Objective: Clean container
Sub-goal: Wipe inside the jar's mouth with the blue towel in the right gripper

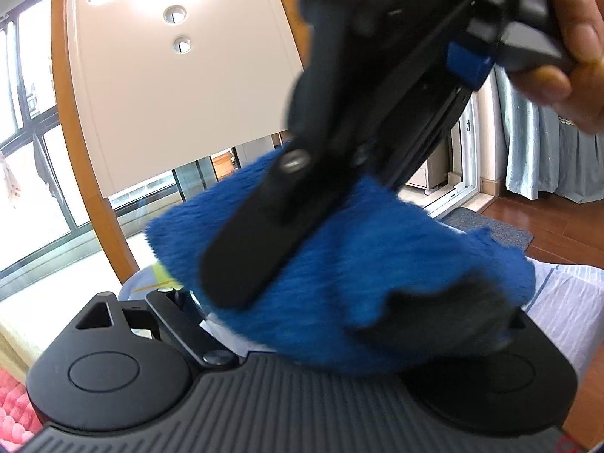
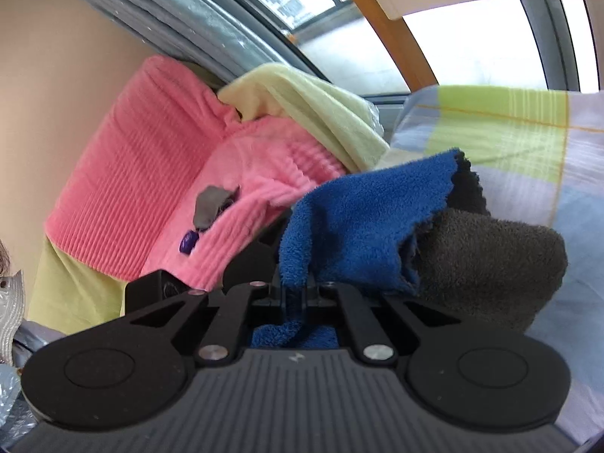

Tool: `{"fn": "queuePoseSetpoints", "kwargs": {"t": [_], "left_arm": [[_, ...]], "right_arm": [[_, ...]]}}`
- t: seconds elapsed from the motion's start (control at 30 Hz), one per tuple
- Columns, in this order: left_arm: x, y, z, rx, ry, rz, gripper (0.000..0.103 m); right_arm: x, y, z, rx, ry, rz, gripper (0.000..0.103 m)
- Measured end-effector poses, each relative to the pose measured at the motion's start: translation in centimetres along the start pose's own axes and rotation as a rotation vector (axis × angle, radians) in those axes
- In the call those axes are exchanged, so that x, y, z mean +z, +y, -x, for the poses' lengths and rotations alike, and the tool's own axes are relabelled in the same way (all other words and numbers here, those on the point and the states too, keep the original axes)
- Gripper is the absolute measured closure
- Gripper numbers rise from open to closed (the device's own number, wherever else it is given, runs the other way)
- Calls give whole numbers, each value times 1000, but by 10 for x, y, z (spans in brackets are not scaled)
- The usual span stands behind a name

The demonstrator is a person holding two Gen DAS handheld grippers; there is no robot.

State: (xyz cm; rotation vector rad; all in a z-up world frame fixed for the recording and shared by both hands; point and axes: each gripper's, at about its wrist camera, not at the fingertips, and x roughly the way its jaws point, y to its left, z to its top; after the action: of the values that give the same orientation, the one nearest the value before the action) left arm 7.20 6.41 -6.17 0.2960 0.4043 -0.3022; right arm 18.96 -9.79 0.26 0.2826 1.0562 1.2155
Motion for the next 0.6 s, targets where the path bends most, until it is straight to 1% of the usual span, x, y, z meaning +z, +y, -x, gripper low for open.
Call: {"fn": "queuePoseSetpoints", "kwargs": {"t": [0.1, 0.3, 0.47, 0.6], "left_arm": [[1, 1, -3, 5, 6, 4, 13], [6, 7, -11, 12, 13, 2, 13], [6, 5, -10, 17, 13, -10, 13], [6, 6, -10, 26, 18, -7, 11]], "right_arm": [[-1, 4, -6, -25, -60, 37, 100], [4, 13, -14, -123, -165, 123, 101], [16, 13, -18, -213, -196, 193, 101], [20, 8, -17, -271, -220, 216, 101]]}}
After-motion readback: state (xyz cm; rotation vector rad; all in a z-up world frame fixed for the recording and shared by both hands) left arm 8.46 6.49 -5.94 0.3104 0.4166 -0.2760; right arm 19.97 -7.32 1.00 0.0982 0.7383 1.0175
